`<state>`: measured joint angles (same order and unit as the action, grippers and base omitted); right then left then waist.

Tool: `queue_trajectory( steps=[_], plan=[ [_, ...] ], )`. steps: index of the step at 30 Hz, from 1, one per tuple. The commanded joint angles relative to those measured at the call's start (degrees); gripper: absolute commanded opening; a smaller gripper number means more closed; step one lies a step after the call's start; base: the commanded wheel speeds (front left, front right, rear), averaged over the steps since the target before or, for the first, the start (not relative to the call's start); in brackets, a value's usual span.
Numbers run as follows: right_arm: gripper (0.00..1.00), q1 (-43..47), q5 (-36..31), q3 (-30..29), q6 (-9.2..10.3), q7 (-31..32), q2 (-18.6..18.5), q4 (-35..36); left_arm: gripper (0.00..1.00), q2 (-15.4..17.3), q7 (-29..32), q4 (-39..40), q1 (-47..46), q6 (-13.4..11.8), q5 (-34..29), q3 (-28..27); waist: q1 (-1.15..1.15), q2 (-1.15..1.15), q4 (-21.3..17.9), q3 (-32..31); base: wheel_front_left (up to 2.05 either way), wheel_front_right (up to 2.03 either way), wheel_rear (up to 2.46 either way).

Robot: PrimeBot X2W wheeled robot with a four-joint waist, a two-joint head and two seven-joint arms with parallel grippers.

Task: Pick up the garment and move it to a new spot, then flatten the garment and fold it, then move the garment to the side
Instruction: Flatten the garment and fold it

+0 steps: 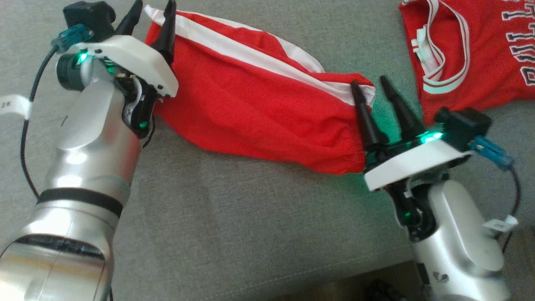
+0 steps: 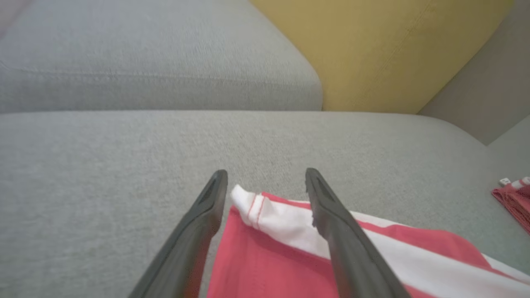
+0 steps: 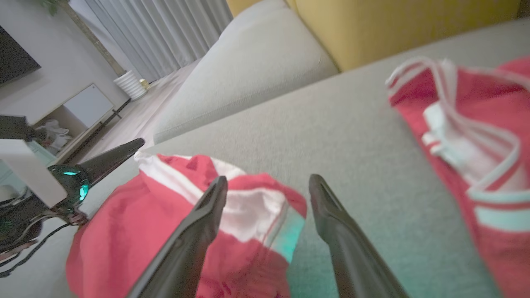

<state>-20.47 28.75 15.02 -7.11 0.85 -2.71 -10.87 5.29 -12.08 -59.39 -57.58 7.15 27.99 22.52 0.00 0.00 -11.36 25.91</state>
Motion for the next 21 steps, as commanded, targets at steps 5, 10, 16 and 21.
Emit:
queue_trajectory(
  steps=[5, 10, 16, 21],
  plan=[
    [1.0, 3.5, -8.6, -3.1, -0.37, -2.5, -0.2, 8.3, 1.0, 3.6, -2.9, 10.0, 3.8, -2.2, -2.0, -2.7, 0.0, 0.0, 2.7, -3.2, 0.0, 0.0, 0.0],
    [1.0, 5.0, -12.6, -5.2, -0.37, -3.6, -0.2, 11.8, 1.0, 4.1, -2.9, 24.1, 11.7, -6.6, -5.4, -6.8, 0.0, 0.0, 4.5, -5.3, 0.0, 0.0, 0.0],
    [1.0, 7.1, -17.2, -7.4, -0.37, -2.9, -0.2, 14.4, 1.0, 4.4, -2.9, 42.0, 25.2, -10.8, -10.3, -10.5, 0.0, 0.0, 7.0, -8.4, 0.0, 0.0, 0.0],
    [1.0, 9.7, -19.0, -8.6, -0.37, -1.6, -0.2, 15.2, 1.0, 5.2, -2.9, 50.6, 35.6, -14.3, -13.5, -11.7, 0.0, 0.0, 8.2, -11.1, 0.0, 0.0, 0.0]
  ],
)
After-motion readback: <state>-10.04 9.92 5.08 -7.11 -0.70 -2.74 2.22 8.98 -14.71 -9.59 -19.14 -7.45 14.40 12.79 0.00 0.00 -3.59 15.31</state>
